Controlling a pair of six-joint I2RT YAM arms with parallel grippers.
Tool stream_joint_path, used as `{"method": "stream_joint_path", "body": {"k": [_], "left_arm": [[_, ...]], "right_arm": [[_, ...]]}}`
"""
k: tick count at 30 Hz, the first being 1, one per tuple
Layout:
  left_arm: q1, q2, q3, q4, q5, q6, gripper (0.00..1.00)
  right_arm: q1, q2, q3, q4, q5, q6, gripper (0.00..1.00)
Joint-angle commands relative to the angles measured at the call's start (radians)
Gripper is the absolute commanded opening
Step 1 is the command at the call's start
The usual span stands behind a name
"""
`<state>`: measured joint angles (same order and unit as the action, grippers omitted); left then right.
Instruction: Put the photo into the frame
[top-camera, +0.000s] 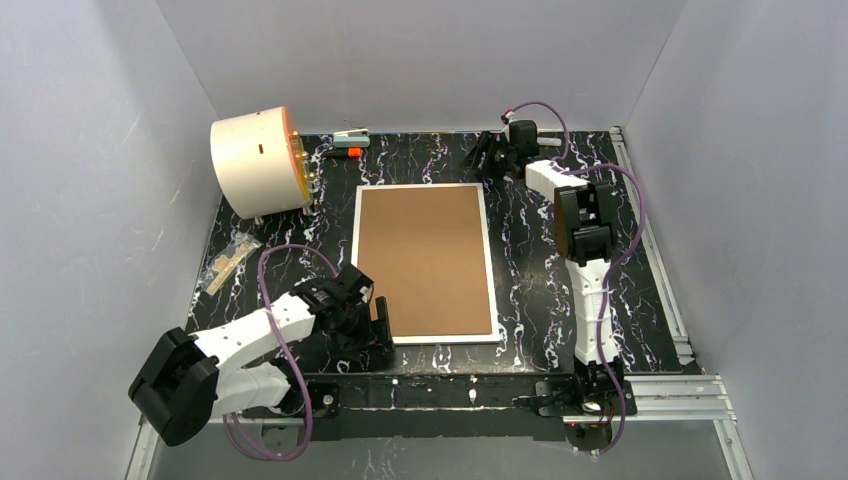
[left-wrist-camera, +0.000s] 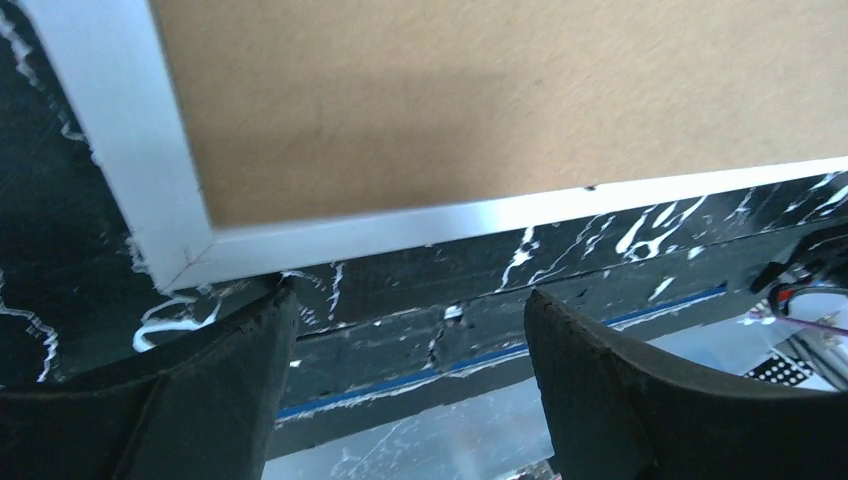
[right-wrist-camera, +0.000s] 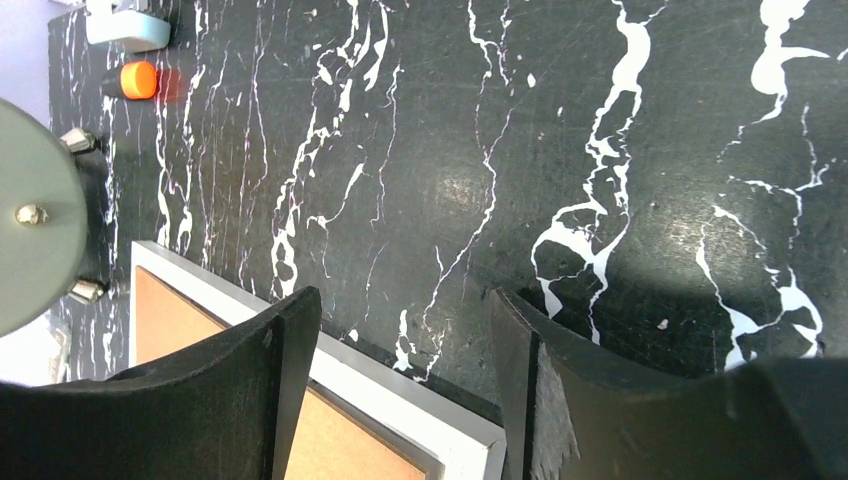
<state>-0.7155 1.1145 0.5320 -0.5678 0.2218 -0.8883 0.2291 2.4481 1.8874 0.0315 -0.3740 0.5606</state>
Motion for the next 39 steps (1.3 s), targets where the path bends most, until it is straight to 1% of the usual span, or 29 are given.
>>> {"method": "stream_joint_path", "body": {"k": [1,4,7,11,15,18,20,23,26,28,33,36,39], "left_arm": [[-0.018,0.031,0.006,0.095,-0.116,-0.066,0.81],[-0.019,0.037,0.007,0.116,-0.177,-0.087,0.81],[-0.018,0.006,-0.004,0.141,-0.226,-0.112,0.81],[-0.015,-0.04,0.003,0.146,-0.301,-0.126,0.81],[0.005,-0.017,0.019,0.15,-0.308,-0.108,0.82],[0.029,0.023,0.033,0.171,-0.291,-0.079,0.82],[0.055,0.049,0.039,0.198,-0.269,-0.051,0.82],[0.119,0.082,0.046,0.247,-0.225,-0.005,0.82],[0.201,0.108,0.06,0.292,-0.146,0.053,0.82],[0.235,0.138,0.081,0.311,-0.11,0.103,0.82],[0.276,0.213,0.138,0.32,-0.052,0.189,0.82],[0.286,0.232,0.138,0.343,-0.031,0.197,0.82],[0.292,0.243,0.122,0.37,-0.017,0.198,0.82]], "right_arm": [[0.0,-0.026,-0.048,0.003,-0.049,-0.072,0.71],[0.0,-0.047,-0.086,-0.02,-0.083,-0.112,0.71],[-0.009,-0.079,-0.144,-0.03,-0.112,-0.129,0.71],[-0.053,-0.168,-0.292,0.014,-0.169,-0.073,0.7],[-0.078,-0.268,-0.439,0.051,-0.213,-0.043,0.7],[-0.08,-0.345,-0.536,0.05,-0.251,-0.025,0.68],[-0.08,-0.399,-0.637,0.073,-0.255,0.004,0.68],[-0.08,-0.491,-0.76,0.084,-0.214,0.043,0.67],[-0.084,-0.592,-0.867,0.057,-0.139,0.066,0.67],[-0.086,-0.667,-0.938,0.048,-0.101,0.085,0.67],[-0.086,-0.838,-1.094,0.029,-0.082,0.133,0.67],[-0.086,-0.931,-1.166,0.004,-0.074,0.148,0.67],[-0.086,-1.021,-1.207,-0.063,-0.025,0.148,0.67]]}}
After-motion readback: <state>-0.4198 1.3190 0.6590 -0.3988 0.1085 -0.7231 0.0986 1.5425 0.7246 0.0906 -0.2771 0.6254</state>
